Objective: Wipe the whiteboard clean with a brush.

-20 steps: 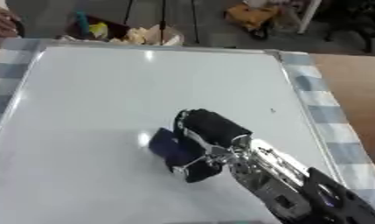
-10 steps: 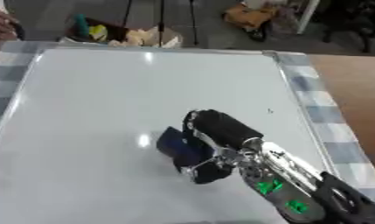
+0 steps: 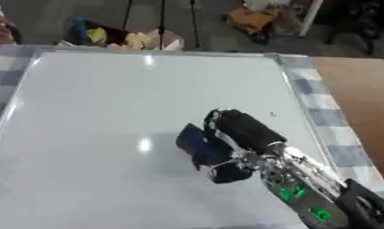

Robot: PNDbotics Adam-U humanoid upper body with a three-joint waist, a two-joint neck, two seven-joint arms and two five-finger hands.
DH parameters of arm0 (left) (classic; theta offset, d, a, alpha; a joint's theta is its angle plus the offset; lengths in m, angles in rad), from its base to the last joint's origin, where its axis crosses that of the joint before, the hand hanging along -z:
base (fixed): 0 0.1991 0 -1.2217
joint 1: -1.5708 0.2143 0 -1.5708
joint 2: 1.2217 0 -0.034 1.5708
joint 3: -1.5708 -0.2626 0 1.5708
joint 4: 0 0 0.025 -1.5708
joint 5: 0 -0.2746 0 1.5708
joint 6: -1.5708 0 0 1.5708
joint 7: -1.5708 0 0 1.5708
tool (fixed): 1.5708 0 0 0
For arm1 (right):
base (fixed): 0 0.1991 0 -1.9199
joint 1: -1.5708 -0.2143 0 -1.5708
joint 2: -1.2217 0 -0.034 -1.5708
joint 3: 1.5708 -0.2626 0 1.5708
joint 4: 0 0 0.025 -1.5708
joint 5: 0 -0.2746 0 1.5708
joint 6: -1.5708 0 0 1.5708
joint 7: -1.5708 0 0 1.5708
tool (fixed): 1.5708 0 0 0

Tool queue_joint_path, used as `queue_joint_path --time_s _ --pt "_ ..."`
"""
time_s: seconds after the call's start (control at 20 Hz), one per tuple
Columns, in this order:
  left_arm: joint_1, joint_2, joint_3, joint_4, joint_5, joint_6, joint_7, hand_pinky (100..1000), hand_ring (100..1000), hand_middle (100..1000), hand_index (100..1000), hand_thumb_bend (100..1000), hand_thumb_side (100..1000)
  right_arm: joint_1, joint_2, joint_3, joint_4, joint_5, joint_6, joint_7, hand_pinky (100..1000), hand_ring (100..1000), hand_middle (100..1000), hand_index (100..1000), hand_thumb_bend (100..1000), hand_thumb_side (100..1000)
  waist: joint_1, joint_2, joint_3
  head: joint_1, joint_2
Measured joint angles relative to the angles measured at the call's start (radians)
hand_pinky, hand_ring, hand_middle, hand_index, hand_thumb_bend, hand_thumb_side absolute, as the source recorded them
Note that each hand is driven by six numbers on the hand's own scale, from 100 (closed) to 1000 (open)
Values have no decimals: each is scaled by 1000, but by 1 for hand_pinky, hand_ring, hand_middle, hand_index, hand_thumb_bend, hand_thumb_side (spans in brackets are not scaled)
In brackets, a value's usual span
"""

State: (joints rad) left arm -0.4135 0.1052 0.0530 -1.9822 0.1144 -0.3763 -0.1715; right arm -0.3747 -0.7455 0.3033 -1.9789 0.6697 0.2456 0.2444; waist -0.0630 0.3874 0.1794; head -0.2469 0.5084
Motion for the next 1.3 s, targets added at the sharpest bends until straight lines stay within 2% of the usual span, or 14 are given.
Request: queue_joint_path --time_s 0.45,0.85,1.05,1.3 --pt "0 0 0 0 -1 0 0 365 708 574 496 135 957 55 -55 -92 0 -69 30 -53 350 502 329 100 106 113 4 1 0 -1 0" --pt "0 1 0 0 -4 -1 -2 362 709 574 492 132 957 117 -127 -189 6 -162 107 -78 344 499 328 100 104 103 5 13 6 -2 0" --pt "0 1 0 0 -8 -3 -4 360 710 574 490 131 959 120 -138 -224 50 -198 130 -105 340 497 307 100 100 100 6 20 12 -9 -1" --pt "0 1 0 0 -10 -5 -6 358 711 574 488 130 960 110 -150 -261 150 -226 147 -161 329 491 288 100 100 112 6 31 20 -21 -12"
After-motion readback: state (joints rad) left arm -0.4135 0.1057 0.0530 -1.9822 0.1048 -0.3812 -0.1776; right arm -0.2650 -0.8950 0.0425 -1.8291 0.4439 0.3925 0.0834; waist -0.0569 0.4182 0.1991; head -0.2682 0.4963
